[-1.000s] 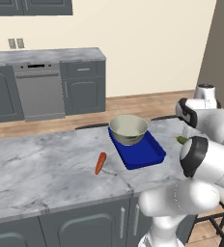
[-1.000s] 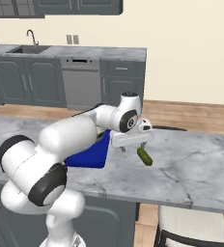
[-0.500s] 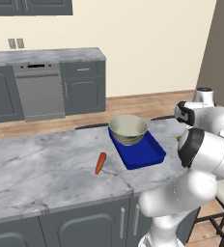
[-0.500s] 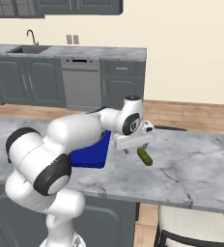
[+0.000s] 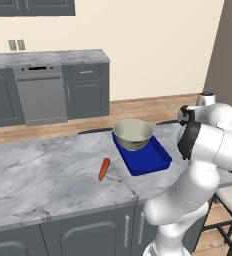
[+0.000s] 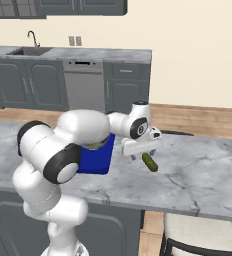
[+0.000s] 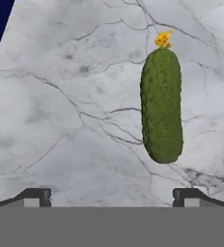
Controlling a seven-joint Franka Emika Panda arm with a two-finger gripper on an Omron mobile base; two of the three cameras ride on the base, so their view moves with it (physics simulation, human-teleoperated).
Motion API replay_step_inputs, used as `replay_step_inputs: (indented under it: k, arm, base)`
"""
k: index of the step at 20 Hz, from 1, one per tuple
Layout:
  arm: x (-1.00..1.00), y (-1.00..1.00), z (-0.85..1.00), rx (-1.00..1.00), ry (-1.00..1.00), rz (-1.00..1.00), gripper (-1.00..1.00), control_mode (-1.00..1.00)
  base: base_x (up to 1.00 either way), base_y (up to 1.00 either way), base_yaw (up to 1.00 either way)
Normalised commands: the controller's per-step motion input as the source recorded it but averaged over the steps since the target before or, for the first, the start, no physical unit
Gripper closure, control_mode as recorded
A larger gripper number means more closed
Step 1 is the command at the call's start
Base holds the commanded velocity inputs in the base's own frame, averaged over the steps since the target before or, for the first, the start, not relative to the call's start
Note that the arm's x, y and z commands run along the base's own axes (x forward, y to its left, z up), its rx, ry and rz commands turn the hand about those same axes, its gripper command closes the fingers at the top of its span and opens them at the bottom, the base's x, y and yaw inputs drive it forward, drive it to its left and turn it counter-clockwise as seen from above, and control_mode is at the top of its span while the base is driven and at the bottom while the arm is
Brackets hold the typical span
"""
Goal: Place the two vegetables and bowl onto the tray for setting up a vegetable dip station.
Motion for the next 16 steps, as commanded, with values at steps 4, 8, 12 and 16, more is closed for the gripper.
replay_step_inputs:
  k: [4,8,12,16]
  arm:
    - [0.23,-0.08,-0.16,0.05,0.06,0.0,-1.0,-1.0]
    - [0.18,-0.11,-0.16,0.06,0.01,0.0,-1.0,-1.0]
    - [0.12,-0.1,-0.18,0.06,0.0,0.0,-1.0,-1.0]
    - [0.17,-0.05,-0.21,0.03,0.03,0.0,-1.0,-1.0]
  base:
    - [0.0,0.0,0.0]
    - [0.0,0.0,0.0]
    - [0.0,0.0,0.0]
    - [0.0,0.0,0.0]
